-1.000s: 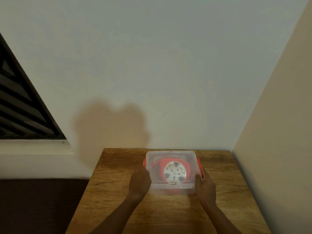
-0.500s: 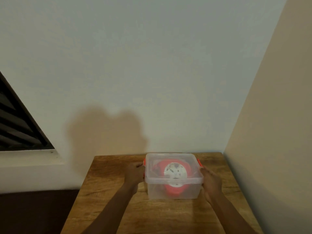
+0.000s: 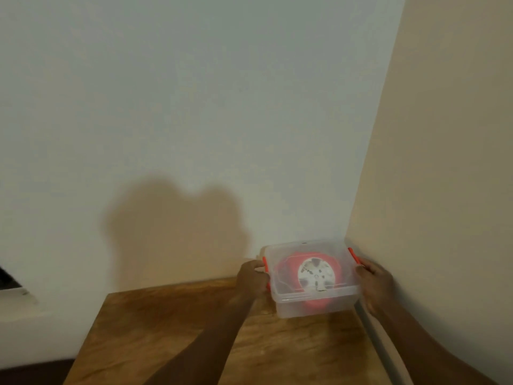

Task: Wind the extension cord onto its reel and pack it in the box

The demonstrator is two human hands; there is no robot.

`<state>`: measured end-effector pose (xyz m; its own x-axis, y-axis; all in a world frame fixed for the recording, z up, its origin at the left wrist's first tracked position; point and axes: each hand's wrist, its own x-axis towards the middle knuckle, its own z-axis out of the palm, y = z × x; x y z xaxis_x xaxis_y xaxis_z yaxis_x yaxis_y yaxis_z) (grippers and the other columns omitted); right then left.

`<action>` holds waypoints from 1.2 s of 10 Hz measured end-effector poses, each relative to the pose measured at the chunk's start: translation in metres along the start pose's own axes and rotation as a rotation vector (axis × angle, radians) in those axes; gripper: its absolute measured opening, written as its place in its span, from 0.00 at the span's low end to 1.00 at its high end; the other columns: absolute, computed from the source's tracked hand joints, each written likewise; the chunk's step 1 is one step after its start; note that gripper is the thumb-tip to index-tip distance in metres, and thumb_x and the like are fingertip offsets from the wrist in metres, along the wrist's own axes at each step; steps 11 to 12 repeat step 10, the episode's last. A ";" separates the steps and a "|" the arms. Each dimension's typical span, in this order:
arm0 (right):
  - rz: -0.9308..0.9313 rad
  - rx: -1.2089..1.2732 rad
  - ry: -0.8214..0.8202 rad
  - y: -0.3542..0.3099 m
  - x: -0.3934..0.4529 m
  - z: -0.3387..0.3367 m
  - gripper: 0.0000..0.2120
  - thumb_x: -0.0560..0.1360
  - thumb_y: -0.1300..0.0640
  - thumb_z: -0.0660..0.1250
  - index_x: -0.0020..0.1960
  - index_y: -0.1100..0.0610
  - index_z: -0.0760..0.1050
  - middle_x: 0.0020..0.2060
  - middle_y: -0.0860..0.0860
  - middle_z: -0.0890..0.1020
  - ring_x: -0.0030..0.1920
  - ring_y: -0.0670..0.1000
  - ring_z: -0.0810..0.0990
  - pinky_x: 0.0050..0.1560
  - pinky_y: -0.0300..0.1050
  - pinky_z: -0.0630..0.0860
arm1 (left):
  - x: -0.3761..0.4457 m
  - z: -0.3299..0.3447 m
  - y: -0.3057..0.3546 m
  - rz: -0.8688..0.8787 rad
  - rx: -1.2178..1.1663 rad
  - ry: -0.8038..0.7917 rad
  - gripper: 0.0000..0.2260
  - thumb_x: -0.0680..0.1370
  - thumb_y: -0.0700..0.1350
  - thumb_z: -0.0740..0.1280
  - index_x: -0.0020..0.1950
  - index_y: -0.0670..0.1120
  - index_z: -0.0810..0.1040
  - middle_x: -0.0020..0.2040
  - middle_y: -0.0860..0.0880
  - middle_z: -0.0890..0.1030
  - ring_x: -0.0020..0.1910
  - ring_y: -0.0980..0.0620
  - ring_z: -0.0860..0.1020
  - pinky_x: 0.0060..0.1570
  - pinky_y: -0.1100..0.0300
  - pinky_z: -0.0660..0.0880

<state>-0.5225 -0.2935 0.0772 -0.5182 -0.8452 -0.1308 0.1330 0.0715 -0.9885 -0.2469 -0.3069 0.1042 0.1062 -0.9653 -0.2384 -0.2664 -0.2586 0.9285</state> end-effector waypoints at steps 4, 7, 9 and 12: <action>-0.067 -0.283 0.064 0.035 0.043 0.015 0.20 0.76 0.70 0.59 0.64 0.57 0.78 0.58 0.54 0.82 0.54 0.55 0.79 0.58 0.50 0.77 | 0.037 0.033 -0.020 -0.049 0.194 0.084 0.16 0.77 0.34 0.73 0.65 0.39 0.82 0.64 0.40 0.84 0.47 0.49 0.81 0.35 0.66 0.76; -0.092 -0.402 0.003 0.035 0.047 0.012 0.18 0.78 0.68 0.59 0.65 0.60 0.76 0.60 0.57 0.80 0.58 0.59 0.78 0.57 0.53 0.77 | 0.035 0.045 -0.024 -0.007 0.219 0.135 0.12 0.80 0.41 0.72 0.64 0.43 0.83 0.62 0.42 0.85 0.54 0.44 0.85 0.56 0.46 0.84; -0.038 -0.662 -0.026 0.024 0.042 0.011 0.17 0.78 0.59 0.63 0.66 0.62 0.70 0.56 0.60 0.80 0.52 0.60 0.80 0.52 0.57 0.79 | 0.030 0.026 -0.024 0.069 0.354 0.061 0.20 0.80 0.45 0.72 0.71 0.43 0.78 0.69 0.43 0.81 0.58 0.48 0.82 0.57 0.57 0.77; -0.096 -0.838 -0.042 0.012 0.031 0.018 0.29 0.78 0.52 0.65 0.73 0.62 0.60 0.61 0.62 0.76 0.56 0.63 0.79 0.52 0.55 0.79 | 0.028 0.002 -0.016 0.097 0.342 0.095 0.23 0.82 0.45 0.71 0.76 0.41 0.74 0.72 0.41 0.79 0.64 0.45 0.81 0.62 0.57 0.75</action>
